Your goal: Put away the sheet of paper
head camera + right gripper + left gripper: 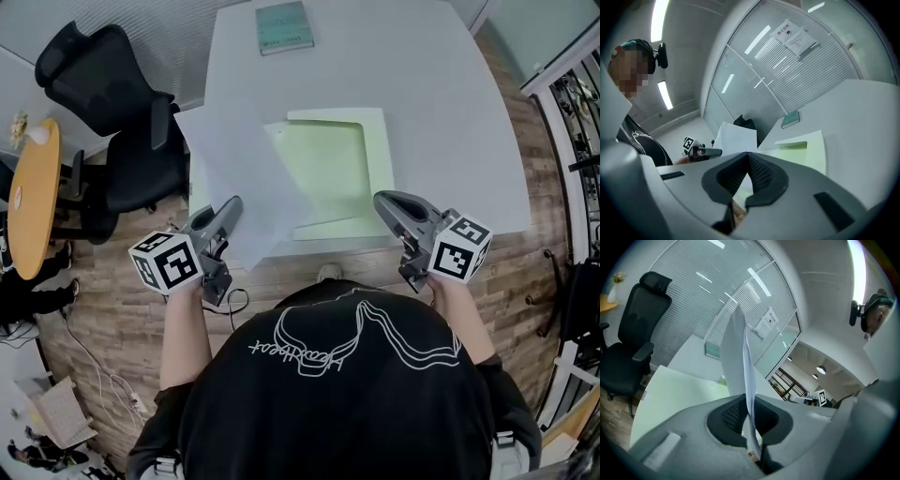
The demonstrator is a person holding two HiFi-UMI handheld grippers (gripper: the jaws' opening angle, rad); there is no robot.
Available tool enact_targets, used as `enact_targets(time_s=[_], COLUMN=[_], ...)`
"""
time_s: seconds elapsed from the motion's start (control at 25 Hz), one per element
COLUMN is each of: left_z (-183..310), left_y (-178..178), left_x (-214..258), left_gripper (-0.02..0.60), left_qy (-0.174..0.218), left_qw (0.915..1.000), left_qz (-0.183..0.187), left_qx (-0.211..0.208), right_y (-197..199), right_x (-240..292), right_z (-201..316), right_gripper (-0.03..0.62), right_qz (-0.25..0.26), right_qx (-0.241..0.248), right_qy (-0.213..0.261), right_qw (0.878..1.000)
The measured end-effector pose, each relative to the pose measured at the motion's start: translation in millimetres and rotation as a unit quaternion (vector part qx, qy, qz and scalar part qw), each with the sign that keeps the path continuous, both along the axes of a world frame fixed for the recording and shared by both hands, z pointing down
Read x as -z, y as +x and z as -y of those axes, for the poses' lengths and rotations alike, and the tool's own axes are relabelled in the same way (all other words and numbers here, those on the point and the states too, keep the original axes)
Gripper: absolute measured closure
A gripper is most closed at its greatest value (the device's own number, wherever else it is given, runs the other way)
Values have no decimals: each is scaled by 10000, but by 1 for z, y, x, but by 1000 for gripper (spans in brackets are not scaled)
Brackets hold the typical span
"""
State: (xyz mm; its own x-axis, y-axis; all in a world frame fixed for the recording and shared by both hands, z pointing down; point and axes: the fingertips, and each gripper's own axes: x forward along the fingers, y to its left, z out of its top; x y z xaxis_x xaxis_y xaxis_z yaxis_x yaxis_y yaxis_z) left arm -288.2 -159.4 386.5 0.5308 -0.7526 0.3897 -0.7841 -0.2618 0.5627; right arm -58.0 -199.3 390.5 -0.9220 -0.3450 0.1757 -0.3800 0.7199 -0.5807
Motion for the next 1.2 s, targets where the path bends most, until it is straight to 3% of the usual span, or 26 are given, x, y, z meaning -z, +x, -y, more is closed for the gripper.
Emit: enact_targets(time_s=[0.16, 0.4, 0.56, 0.8, 1.2], left_z=[9, -4, 23, 25, 30], left_y=[-14, 4, -16, -10, 1], left_x=[-10, -30, -50, -70, -92], left_gripper=[571, 571, 571, 571, 571], left_qy=[-81, -296, -546, -786, -1099], left_qw=[9998, 9973, 9945, 9907, 9889], left_qz=[147, 371, 597, 780, 391], left_qx=[-74, -553, -669, -784, -917], right_y=[-7, 6, -15, -12, -11], right_x=[-11, -20, -27, -34, -42], right_z=[13, 2, 30, 36, 38], right_gripper=[585, 585, 585, 585, 585], right_qz=[-32, -86, -177, -259, -278], right_qx=[-41, -56, -34, -47, -73], right_qy=[-114, -209, -326, -379, -443], right_qw=[9999, 9997, 9993, 9989, 9986])
